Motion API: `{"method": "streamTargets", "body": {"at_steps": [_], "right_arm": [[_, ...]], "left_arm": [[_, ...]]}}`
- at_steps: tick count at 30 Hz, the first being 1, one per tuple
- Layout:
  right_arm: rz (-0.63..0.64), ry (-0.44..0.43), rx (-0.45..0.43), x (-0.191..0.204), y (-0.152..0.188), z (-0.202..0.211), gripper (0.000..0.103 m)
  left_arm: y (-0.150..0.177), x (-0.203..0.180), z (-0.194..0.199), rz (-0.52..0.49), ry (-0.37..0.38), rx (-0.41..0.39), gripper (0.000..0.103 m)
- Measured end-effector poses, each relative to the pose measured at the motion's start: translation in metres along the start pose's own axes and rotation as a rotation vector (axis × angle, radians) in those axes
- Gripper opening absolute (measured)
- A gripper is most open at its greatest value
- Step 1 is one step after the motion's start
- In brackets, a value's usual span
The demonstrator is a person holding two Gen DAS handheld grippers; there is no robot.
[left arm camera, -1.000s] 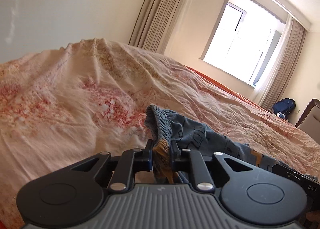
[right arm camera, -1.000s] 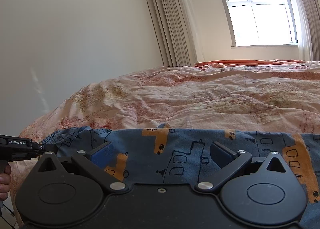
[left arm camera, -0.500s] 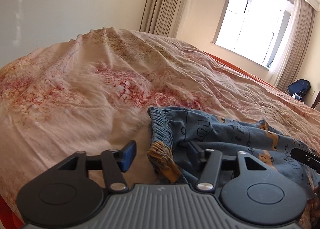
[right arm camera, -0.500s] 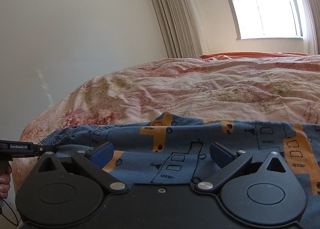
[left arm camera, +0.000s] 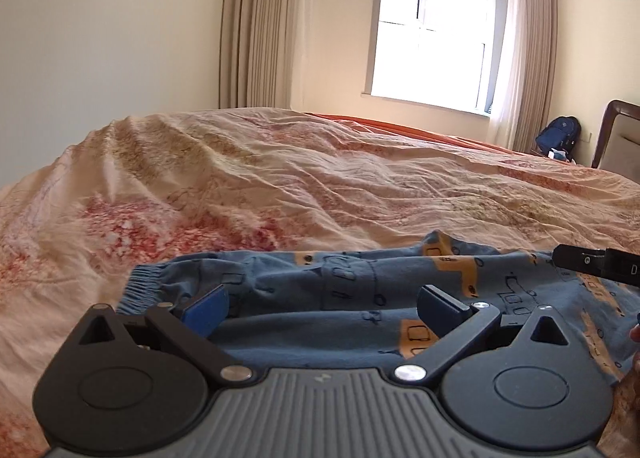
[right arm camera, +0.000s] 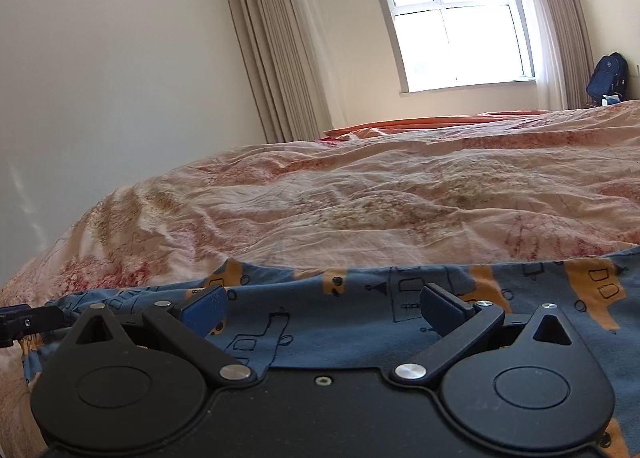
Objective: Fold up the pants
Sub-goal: 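Release the waistband with the left gripper and smooth the folded pants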
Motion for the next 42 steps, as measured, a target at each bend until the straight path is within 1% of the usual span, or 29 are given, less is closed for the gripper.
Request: {"method": "streamTargets", "body": {"at_steps": [3, 7, 8, 10, 13, 15, 17, 20, 22, 23, 25, 28, 30, 32, 33, 34, 35, 36, 40, 41, 42], "right_arm": [[-0.040, 0.022, -0.003, -0.016, -0.002, 0.000, 0.103], [-0.075, 0.032, 0.023, -0.026, 0.001, -0.006, 0.103], [-0.071, 0.030, 0.029, -0.025, 0.002, -0.008, 0.103], [-0.051, 0.034, 0.039, -0.022, 0.004, -0.010, 0.103], [-0.005, 0.032, 0.062, -0.012, 0.004, -0.017, 0.103], [0.045, 0.017, 0.072, -0.001, -0.004, -0.025, 0.103], [0.145, -0.002, 0.106, 0.018, -0.016, -0.039, 0.103], [0.365, 0.006, 0.138, 0.054, -0.027, -0.065, 0.103], [0.471, 0.025, 0.148, 0.073, -0.031, -0.082, 0.103], [0.508, 0.026, 0.169, 0.079, -0.031, -0.093, 0.102], [0.568, 0.012, 0.240, 0.088, -0.024, -0.114, 0.102], [0.599, 0.018, 0.270, 0.087, -0.022, -0.136, 0.102], [0.581, 0.029, 0.249, 0.078, -0.027, -0.142, 0.102], [0.547, 0.063, 0.208, 0.064, -0.037, -0.144, 0.102], [0.529, 0.097, 0.183, 0.057, -0.042, -0.142, 0.102], [0.510, 0.163, 0.151, 0.046, -0.049, -0.139, 0.102], [0.504, 0.196, 0.128, 0.039, -0.053, -0.133, 0.102], [0.503, 0.179, 0.123, 0.037, -0.055, -0.126, 0.102], [0.482, -0.044, 0.147, 0.049, -0.044, -0.094, 0.102], [0.489, -0.058, 0.148, 0.052, -0.040, -0.089, 0.102], [0.508, -0.054, 0.156, 0.055, -0.035, -0.087, 0.102]], "left_arm": [[0.006, -0.022, -0.017, -0.039, 0.010, 0.024, 0.102], [0.030, -0.033, -0.036, -0.092, -0.022, 0.067, 0.102], [0.036, -0.034, -0.038, -0.106, -0.027, 0.059, 0.102], [0.044, -0.034, -0.036, -0.125, -0.033, 0.012, 0.102], [0.050, -0.033, -0.035, -0.112, -0.023, -0.015, 0.102], [0.051, -0.032, -0.036, -0.105, -0.014, -0.017, 0.102], [0.050, -0.030, -0.036, -0.100, -0.006, -0.020, 0.102], [0.052, -0.030, -0.035, -0.099, -0.006, -0.032, 0.102], [0.052, -0.030, -0.035, -0.101, -0.009, -0.038, 0.102], [0.052, -0.030, -0.035, -0.102, -0.010, -0.039, 0.102], [0.052, -0.030, -0.035, -0.101, -0.009, -0.043, 0.102], [0.053, -0.030, -0.036, -0.099, -0.004, -0.044, 0.102], [0.052, -0.030, -0.037, -0.099, -0.003, -0.043, 0.102], [0.053, -0.030, -0.036, -0.099, -0.003, -0.044, 0.102], [0.053, -0.030, -0.036, -0.098, -0.002, -0.046, 0.102], [0.053, -0.030, -0.036, -0.097, -0.001, -0.047, 0.102], [0.053, -0.029, -0.036, -0.096, -0.001, -0.048, 0.102], [0.053, -0.029, -0.035, -0.096, -0.001, -0.049, 0.102], [0.054, -0.029, -0.036, -0.098, -0.005, -0.053, 0.102], [0.054, -0.030, -0.036, -0.100, -0.007, -0.053, 0.102], [0.054, -0.030, -0.036, -0.101, -0.009, -0.053, 0.102]]}}
Point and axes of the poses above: each gripper's, at about its wrist camera, not at the fingertips, and z roughly against the way its jaws point, x to its left, y to its underside, the point moved 10 cm from there along -z, roughly the way its jaws point, and after that the axes turned 11 degrees about x, right-handed, at the moved point
